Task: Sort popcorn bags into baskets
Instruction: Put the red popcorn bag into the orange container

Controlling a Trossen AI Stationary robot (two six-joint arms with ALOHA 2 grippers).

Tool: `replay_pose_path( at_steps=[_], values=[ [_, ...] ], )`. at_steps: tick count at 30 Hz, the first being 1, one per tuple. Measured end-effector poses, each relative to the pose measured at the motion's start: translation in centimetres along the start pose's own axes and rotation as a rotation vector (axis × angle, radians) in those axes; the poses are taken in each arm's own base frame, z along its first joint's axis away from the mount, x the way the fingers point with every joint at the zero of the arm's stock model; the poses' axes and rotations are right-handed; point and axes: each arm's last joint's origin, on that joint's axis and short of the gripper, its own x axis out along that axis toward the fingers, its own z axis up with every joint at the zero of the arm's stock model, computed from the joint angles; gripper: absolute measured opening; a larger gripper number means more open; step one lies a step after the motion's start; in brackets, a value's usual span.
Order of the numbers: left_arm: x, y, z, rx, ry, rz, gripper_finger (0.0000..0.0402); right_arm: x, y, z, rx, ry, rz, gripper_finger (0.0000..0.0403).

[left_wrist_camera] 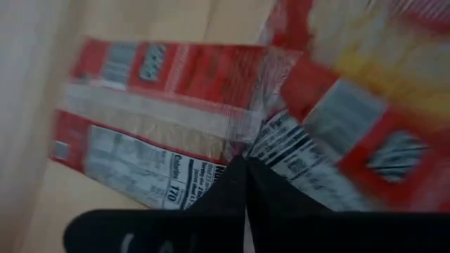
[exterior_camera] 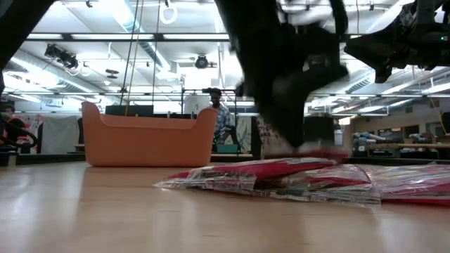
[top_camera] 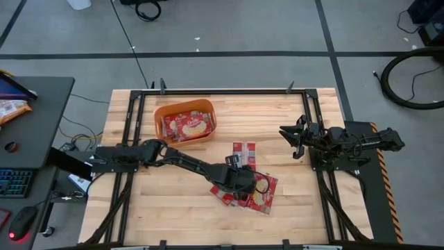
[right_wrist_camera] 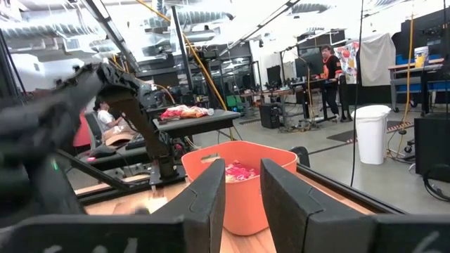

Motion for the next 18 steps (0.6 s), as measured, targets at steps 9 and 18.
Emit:
replay_pose_path(
  at_steps=[9, 18],
  values=[
    [-8.7, 6.0, 2.8, -0.309, -0.123, 0.094, 0.0002, 0.0, 0.0, 0.0, 0.000, 0.001, 0.000, 0.0095],
    [-14.7, 12.3, 3.7, -0.504, -0.189, 0.129, 0.0001, 0.0, 0.0, 0.0, 0.000, 0.000, 0.000, 0.0095]
  ],
)
